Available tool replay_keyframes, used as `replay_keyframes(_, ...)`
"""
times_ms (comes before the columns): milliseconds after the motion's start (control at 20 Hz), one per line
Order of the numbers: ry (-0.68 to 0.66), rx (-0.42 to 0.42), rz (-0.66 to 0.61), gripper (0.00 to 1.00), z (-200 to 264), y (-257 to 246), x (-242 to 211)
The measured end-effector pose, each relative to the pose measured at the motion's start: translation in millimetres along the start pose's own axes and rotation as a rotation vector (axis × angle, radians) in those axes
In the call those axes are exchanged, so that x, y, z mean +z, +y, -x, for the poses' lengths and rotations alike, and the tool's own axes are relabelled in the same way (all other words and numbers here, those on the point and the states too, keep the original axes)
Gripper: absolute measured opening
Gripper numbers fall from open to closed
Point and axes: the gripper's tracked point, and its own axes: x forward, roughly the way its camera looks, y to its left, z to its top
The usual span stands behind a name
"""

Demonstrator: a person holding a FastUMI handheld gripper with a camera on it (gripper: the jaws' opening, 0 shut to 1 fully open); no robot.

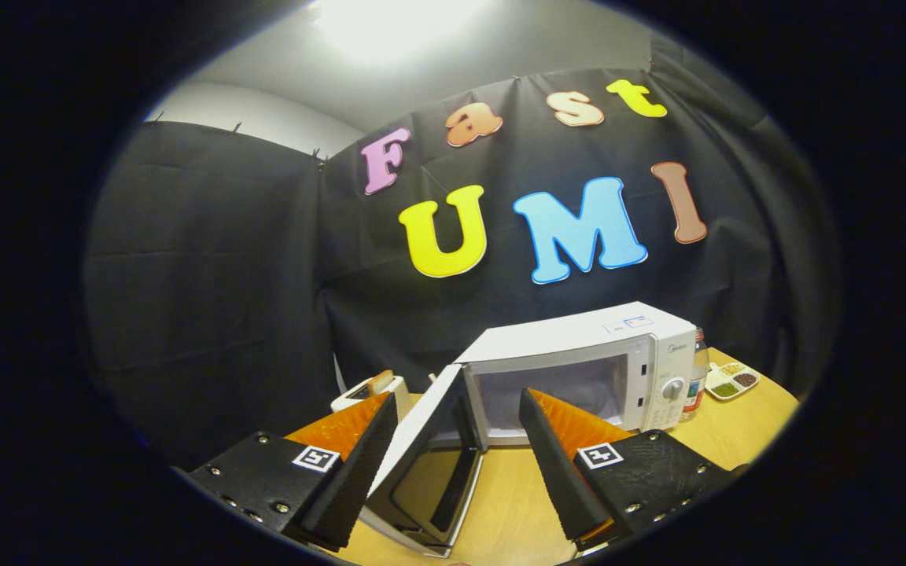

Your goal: Open the microwave, put the food inside, and close the microwave door.

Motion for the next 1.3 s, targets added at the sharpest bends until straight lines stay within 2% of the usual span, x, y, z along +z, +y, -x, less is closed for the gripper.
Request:
replay_keyframes(400, 0.054, 0.179, 0.013, 0.94, 34.2, 107.2, -37.6)
replay_keyframes(650, 0.132, 0.261, 0.041, 0.94, 39.6, 147.5, -76.4)
replay_keyframes(750, 0.166, 0.269, 0.061, 0.80, 39.2, 151.5, -91.4)
replay_keyframes(800, 0.193, 0.274, 0.061, 0.78, 33.8, 153.2, -103.8)
replay_keyframes(900, 0.240, 0.242, 0.061, 0.40, 31.2, 144.4, -120.0)
replay_keyframes(950, 0.267, 0.249, 0.053, 0.37, 29.1, 144.5, -129.4)
replay_keyframes(1000, 0.269, 0.186, 0.075, 0.37, 22.9, 133.9, -134.3)
replay_keyframes(1050, 0.270, 0.150, 0.101, 0.21, 17.2, 123.1, -139.4)
replay_keyframes(1100, 0.298, 0.153, 0.103, 0.04, 16.5, 119.2, -144.3)
replay_keyframes(1300, 0.340, 0.138, 0.068, 0.04, 5.1, 103.2, -157.9)
